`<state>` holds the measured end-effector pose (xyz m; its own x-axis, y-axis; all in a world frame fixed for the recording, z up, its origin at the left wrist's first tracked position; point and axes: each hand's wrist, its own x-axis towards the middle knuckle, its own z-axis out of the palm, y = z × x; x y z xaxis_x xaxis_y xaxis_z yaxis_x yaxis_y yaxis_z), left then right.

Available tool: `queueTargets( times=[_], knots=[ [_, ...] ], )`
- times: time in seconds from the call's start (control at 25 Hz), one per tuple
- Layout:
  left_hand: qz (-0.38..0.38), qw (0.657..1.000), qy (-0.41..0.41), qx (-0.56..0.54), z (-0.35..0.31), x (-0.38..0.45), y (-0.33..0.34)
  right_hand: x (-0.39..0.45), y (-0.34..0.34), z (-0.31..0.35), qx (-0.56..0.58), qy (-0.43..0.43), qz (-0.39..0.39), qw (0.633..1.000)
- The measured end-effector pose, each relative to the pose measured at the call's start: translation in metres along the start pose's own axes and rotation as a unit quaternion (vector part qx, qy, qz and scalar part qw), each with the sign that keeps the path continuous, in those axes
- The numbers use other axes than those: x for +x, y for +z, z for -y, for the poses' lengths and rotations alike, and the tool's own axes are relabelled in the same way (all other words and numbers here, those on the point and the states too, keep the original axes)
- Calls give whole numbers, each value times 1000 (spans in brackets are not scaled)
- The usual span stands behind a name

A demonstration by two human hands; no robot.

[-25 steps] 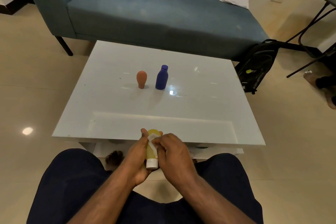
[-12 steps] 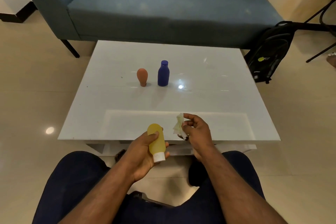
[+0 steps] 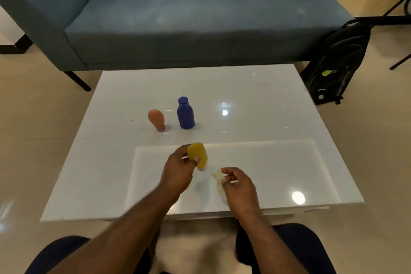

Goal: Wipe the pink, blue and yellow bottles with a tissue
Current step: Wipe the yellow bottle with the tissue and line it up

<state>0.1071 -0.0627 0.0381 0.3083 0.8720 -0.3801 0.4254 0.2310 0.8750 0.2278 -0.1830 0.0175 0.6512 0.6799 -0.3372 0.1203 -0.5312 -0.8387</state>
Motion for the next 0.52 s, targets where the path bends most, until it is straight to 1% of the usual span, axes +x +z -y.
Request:
queueTargets(
  times=[0.12, 0.24, 0.36, 0.48, 0.52],
  knots=[
    [5, 998, 52, 22, -26, 47, 23, 6, -6, -1, -5, -8, 11, 1000],
    [10, 995, 83, 49, -44, 92, 40, 9, -6, 0, -11, -16, 32, 999],
    [-6, 996, 91, 13, -44, 136, 55, 11, -5, 0, -5, -21, 45, 999],
    [-5, 996, 84, 35, -27, 170, 66, 16, -5, -4, -5, -18, 46, 999],
    [-6, 996, 80, 31, -32, 169, 68, 17, -5, -4, -3, -14, 45, 999]
  ],
)
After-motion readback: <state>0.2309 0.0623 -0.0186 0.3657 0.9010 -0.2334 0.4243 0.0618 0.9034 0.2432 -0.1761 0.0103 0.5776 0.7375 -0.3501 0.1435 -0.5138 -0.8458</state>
